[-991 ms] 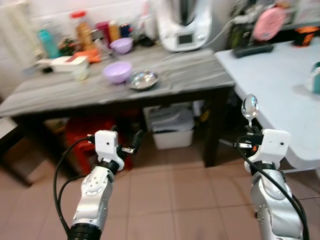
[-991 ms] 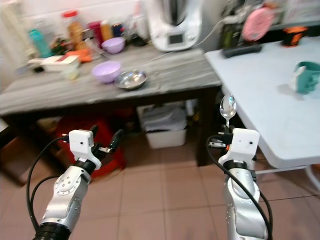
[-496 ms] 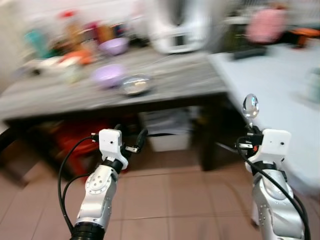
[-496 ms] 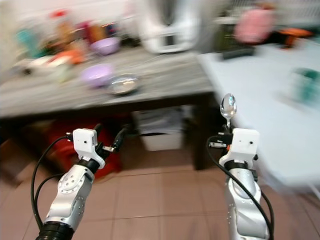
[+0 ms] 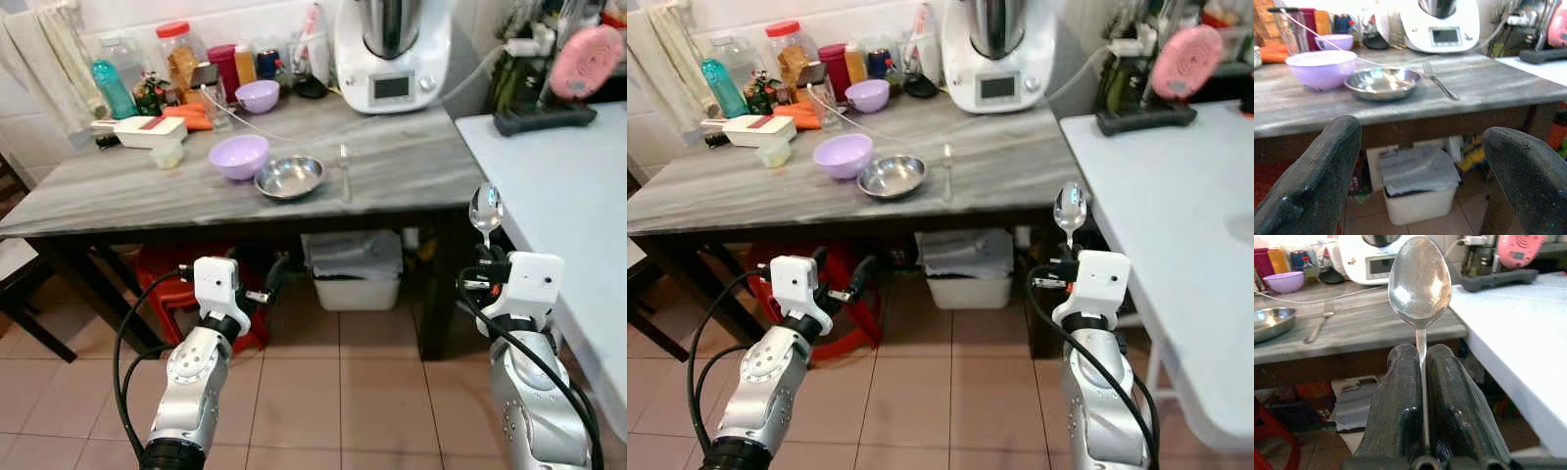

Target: Setting the table

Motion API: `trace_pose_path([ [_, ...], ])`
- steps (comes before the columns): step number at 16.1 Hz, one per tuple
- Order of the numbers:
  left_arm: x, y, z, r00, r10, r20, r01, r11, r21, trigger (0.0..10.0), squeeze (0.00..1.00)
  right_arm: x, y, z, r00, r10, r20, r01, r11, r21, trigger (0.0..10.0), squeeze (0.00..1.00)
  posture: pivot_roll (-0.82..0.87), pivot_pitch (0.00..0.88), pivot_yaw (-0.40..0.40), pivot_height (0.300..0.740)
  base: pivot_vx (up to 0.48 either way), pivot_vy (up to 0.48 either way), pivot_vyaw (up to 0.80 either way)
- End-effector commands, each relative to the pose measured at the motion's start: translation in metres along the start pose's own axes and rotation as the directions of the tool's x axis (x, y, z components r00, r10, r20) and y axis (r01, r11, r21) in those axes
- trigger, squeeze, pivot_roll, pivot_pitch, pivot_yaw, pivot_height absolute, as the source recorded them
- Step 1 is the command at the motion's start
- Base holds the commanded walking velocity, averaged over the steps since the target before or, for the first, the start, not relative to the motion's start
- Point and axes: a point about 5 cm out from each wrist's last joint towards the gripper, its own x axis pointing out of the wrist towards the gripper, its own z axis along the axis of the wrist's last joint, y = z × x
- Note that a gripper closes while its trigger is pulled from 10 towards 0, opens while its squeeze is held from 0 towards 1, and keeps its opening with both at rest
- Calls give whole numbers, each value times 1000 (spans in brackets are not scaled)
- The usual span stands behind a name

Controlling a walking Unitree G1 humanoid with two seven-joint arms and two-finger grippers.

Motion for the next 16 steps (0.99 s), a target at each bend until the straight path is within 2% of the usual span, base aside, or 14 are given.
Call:
trace_pose_path([
  [1,-4,13,2,999,36,-1,-36,999,23,10000,0,2,12,5,999,35,23,-35,999,18,10000,0,-99,0,119,740,322,0,0],
  [16,-1,2,6,1000,-19,10,19,1000,-22,10000,0,4,12,6,999,24,28,-25,1000,16,10000,0,-102,0,118,740,358,0,0],
])
